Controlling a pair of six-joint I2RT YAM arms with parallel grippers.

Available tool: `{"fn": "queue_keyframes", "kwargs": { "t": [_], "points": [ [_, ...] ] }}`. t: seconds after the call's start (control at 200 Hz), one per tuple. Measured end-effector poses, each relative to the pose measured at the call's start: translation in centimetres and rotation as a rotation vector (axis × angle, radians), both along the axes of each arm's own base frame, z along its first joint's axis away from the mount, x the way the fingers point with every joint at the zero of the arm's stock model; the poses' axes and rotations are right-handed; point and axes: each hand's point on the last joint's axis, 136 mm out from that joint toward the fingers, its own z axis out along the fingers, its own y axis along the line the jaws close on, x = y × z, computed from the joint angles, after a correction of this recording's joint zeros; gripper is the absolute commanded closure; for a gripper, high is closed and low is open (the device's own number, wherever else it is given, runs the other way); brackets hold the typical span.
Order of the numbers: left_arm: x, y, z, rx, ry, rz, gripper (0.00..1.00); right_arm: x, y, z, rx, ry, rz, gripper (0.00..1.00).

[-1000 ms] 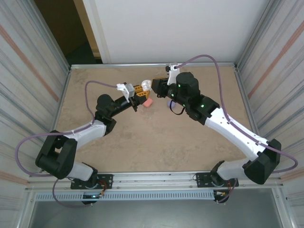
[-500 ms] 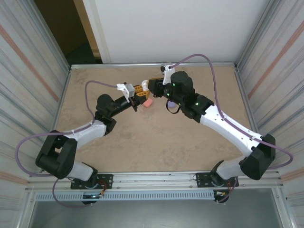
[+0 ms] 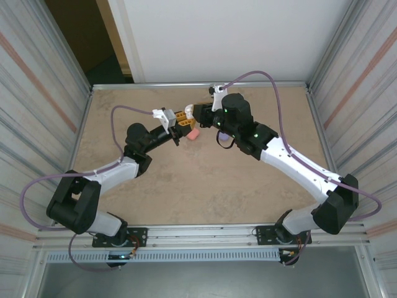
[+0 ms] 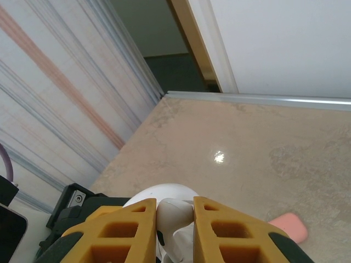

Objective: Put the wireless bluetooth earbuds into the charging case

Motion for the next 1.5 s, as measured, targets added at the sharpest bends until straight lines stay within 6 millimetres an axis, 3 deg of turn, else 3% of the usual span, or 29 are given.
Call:
{"fn": "queue_keyframes", "kwargs": {
  "t": [0.641,1.087,1.318,1.498],
  "points": [
    [0.0,0.0,0.0,0.000,0.000,0.000,1.00,-0.3,0.1,-0.8,-0.023,0.024,0.006,0.75],
    [-0.2,-0.1,0.0,0.004,-0.002,-0.015,1.00,-0.5,-0.3,-0.1,-0.032,0.014,0.007,0.59],
    [-0.5,-0.3,0.0,0.005,-0.005,-0.031,1.00,-1.2,-2.1,2.1,-0.022,-0.032,-0.005,0.44],
    [-1.0,-0.5,0.3,-0.001,-0.015,-0.066,1.00,-2.4,-5.2,4.1,0.014,-0.091,-0.033,0.30]
  ]
}}
